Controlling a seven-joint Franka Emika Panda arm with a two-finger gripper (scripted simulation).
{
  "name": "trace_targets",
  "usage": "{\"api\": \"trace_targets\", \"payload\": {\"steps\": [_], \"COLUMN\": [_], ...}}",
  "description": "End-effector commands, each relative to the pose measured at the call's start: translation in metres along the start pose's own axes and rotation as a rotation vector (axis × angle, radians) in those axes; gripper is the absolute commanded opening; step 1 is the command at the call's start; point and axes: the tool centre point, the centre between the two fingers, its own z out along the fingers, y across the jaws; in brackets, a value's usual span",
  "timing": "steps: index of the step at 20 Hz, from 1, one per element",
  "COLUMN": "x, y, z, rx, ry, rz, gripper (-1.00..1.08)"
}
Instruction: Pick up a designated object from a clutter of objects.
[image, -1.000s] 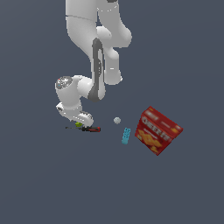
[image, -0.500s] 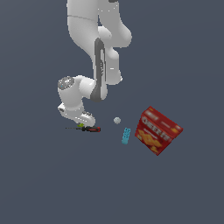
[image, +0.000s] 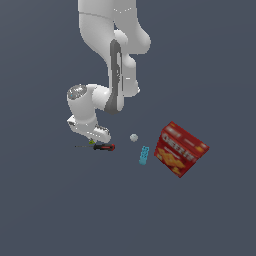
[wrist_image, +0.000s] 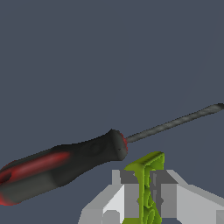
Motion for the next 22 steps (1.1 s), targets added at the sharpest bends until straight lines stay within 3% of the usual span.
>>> {"api": "trace_targets", "payload": {"steps": [1,22], "x": [-0.004,-0.069], "y": [-0.005,-0.084], "z": [-0.008,-0.139], "rx": [0.000,-0.008], "ry": [0.000,-0.017], "rz": [0.000,0.010], "gripper": [-1.00,-1.00]}}
